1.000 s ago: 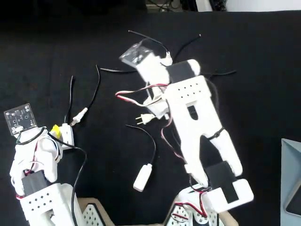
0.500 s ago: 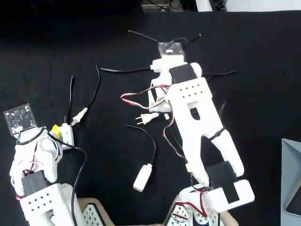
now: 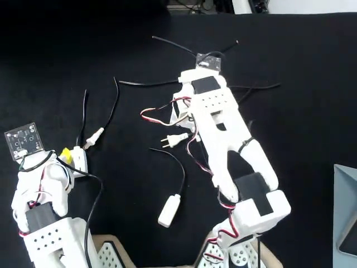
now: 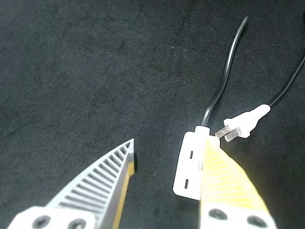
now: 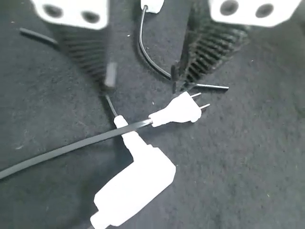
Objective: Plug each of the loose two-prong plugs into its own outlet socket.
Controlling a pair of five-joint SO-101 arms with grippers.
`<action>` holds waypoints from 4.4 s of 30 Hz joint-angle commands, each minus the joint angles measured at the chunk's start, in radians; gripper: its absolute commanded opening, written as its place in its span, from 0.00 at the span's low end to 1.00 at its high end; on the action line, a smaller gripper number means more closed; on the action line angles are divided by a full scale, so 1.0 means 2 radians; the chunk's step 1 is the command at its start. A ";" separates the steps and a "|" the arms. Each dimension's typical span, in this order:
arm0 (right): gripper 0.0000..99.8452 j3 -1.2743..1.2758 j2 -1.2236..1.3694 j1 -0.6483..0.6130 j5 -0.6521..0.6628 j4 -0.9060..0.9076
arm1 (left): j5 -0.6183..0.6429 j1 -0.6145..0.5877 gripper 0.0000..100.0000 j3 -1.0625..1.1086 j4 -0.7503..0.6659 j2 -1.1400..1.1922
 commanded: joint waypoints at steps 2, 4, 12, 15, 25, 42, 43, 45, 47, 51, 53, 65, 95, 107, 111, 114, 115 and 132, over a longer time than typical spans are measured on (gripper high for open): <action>0.27 -0.007 0.015 -0.028 -0.039 -0.008 | -0.001 0.006 0.22 -0.006 -0.010 -0.005; 0.27 -0.005 0.030 -0.029 -0.052 -0.026 | -0.001 0.005 0.22 -0.006 -0.010 -0.005; 0.27 -0.007 0.086 -0.028 -0.074 -0.057 | -0.001 0.005 0.22 -0.006 -0.010 -0.005; 0.27 -0.006 0.088 -0.028 -0.077 -0.055 | -0.001 0.006 0.22 -0.006 -0.010 -0.005; 0.27 -0.007 0.107 -0.054 -0.077 -0.073 | -0.001 0.005 0.22 -0.006 -0.010 -0.005; 0.27 -0.063 0.175 -0.074 -0.078 -0.086 | -0.001 0.006 0.22 -0.006 -0.011 -0.005; 0.27 -0.069 0.180 -0.077 -0.078 -0.086 | -0.001 0.006 0.22 -0.006 -0.011 -0.005; 0.27 -0.079 0.189 -0.077 -0.078 -0.086 | -0.001 0.006 0.22 -0.006 -0.011 -0.005; 0.27 -0.089 0.197 -0.077 -0.078 -0.085 | -0.001 0.006 0.22 -0.006 -0.011 -0.005; 0.27 -0.096 0.204 -0.078 -0.078 -0.085 | -0.001 0.006 0.22 -0.006 -0.011 -0.005; 0.27 -0.096 0.205 -0.078 -0.077 -0.085 | -0.001 0.006 0.22 -0.005 -0.011 -0.005; 0.16 -0.115 0.203 -0.097 -0.073 -0.064 | -0.001 0.006 0.22 -0.005 -0.012 -0.005; 0.10 -0.181 0.205 -0.038 0.171 0.036 | -0.001 0.006 0.22 -0.005 -0.012 -0.005; 0.18 -0.177 0.206 -0.039 0.160 0.065 | -0.001 0.006 0.22 -0.005 -0.012 -0.005; 0.18 -0.177 0.206 -0.042 0.122 0.078 | -0.001 0.007 0.22 -0.005 -0.012 -0.005; 0.18 -0.177 0.202 -0.041 0.117 0.084 | -0.001 0.007 0.22 -0.005 -0.012 -0.005; 0.18 -0.181 0.202 -0.042 0.117 0.092 | -0.001 0.007 0.22 -0.005 -0.012 -0.005; 0.06 -0.236 0.205 -0.041 0.121 0.147 | -0.001 0.007 0.22 -0.005 -0.012 -0.005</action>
